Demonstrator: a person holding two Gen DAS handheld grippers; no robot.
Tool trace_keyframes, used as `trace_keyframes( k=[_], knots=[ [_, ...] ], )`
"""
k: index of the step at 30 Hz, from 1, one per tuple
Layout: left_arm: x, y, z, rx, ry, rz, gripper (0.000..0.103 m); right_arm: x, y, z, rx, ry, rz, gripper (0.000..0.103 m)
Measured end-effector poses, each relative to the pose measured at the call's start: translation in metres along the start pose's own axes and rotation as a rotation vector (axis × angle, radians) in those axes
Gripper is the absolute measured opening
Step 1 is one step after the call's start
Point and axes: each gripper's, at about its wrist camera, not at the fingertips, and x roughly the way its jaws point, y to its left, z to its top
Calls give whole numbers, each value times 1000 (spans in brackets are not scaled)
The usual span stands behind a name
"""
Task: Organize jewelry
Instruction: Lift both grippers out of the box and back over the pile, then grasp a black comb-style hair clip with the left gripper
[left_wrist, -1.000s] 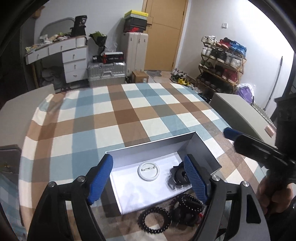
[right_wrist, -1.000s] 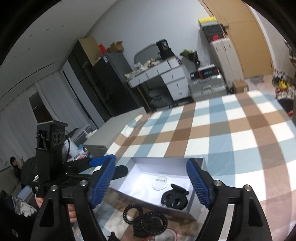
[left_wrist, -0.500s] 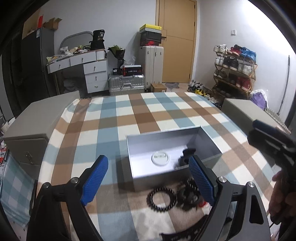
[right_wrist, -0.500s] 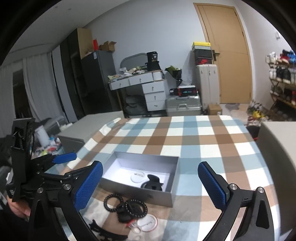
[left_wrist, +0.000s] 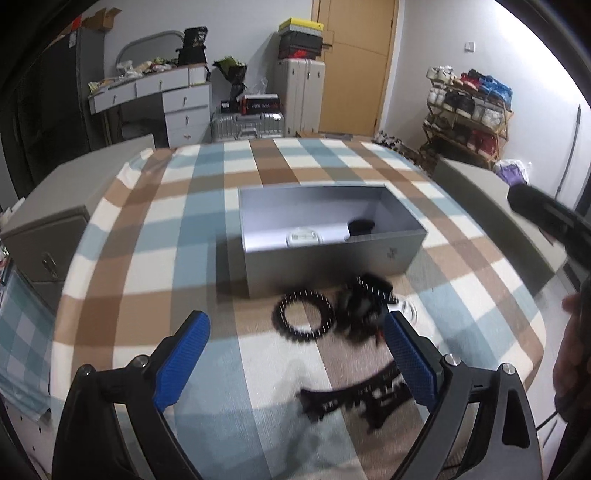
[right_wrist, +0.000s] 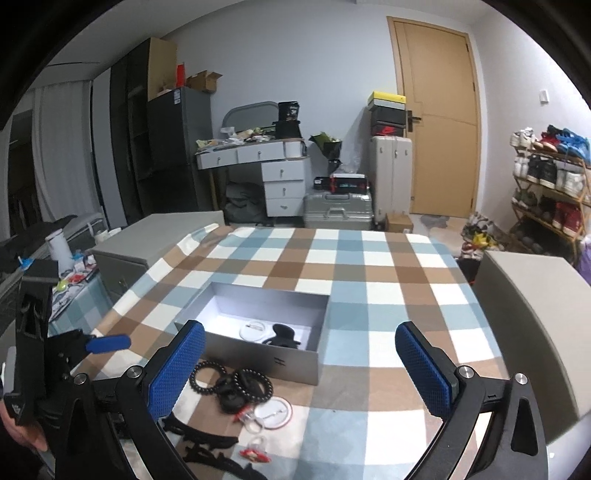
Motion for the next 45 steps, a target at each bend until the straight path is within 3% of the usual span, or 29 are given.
trace_keyframes(
  k=[6, 14, 20, 26, 30, 37, 40, 44, 45],
  knots=[
    [4, -5, -17, 8, 59, -37, 93, 2, 0, -12, -44, 36, -61, 103],
    [8, -24, -35, 84, 115, -82, 93, 9, -17, -38, 1, 107, -96, 103],
    [21, -25, -26, 54, 167, -115, 93, 12, -20, -48, 20, 146, -95, 103],
    [33, -41, -24, 116, 223, -125, 92, 10, -18, -50, 26, 138, -75, 103],
    [36, -37, -22, 94, 255, -139, 92, 12, -17, -51, 32, 145, -61, 103],
    [38, -30, -22, 104, 294, -116, 68, 14, -20, -56, 52, 154, -45, 103],
    [37, -26, -22, 106, 297, -114, 67, 13, -22, -56, 66, 150, -38, 103],
    [35, -21, -22, 102, 303, -124, 45, 13, -22, -58, 75, 151, -29, 103],
    [35, -21, -21, 100, 307, -127, 44, 14, -23, -58, 77, 154, -26, 103]
  ],
)
